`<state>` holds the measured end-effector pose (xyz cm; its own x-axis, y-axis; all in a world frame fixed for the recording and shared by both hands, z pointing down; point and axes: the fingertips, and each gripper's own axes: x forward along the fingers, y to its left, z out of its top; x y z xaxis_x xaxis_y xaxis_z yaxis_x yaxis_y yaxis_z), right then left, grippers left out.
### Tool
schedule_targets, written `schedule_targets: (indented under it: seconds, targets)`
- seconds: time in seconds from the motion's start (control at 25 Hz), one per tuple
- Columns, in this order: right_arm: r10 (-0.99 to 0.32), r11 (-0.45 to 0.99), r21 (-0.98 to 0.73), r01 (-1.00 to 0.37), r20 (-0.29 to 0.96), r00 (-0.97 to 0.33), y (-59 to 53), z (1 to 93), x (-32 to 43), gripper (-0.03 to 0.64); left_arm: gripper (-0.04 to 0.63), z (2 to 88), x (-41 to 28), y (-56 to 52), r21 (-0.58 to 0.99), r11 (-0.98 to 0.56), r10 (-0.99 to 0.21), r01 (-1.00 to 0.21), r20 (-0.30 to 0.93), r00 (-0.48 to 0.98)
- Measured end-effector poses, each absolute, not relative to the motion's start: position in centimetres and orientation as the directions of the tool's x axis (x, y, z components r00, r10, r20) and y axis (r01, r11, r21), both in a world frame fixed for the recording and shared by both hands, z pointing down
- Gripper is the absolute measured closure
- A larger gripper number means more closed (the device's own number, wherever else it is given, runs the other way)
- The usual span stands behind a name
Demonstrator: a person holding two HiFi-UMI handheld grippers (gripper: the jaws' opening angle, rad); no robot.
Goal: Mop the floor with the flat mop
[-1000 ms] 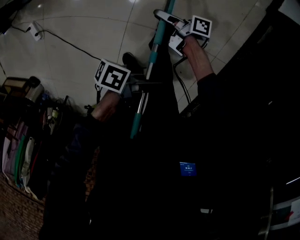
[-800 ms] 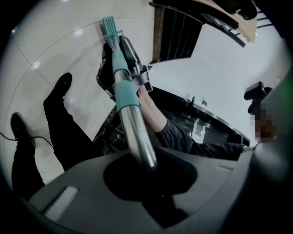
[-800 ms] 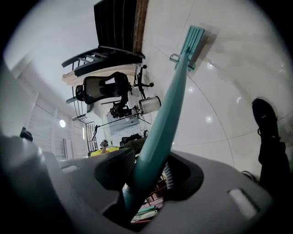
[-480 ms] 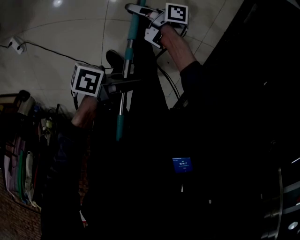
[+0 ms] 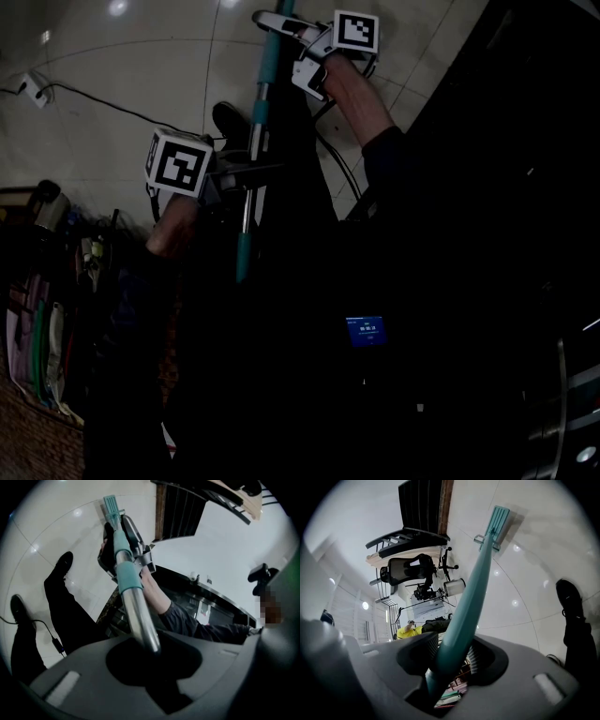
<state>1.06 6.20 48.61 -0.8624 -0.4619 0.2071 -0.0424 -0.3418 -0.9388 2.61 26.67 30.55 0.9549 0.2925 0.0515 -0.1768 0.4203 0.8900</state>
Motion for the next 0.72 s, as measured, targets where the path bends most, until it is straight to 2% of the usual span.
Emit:
schedule_targets:
  seconds: [0.32, 0.72]
  targets:
    - [-0.480, -0.317, -0.948, 0.013, 0.148, -0.864, 5.7, 47.7, 0.5, 0.426, 0.513, 31.5, 2.7, 26.5, 0.920, 0.340, 0.295, -0.194, 0.091, 0.951]
    - [-0.471, -0.353, -0.935, -0.021, 0.197, -0.860, 6.3, 47.9, 1.0, 0.426, 0.512, 30.9, 2.7, 26.6, 0.915, 0.362, 0.293, -0.175, 0.066, 0.954]
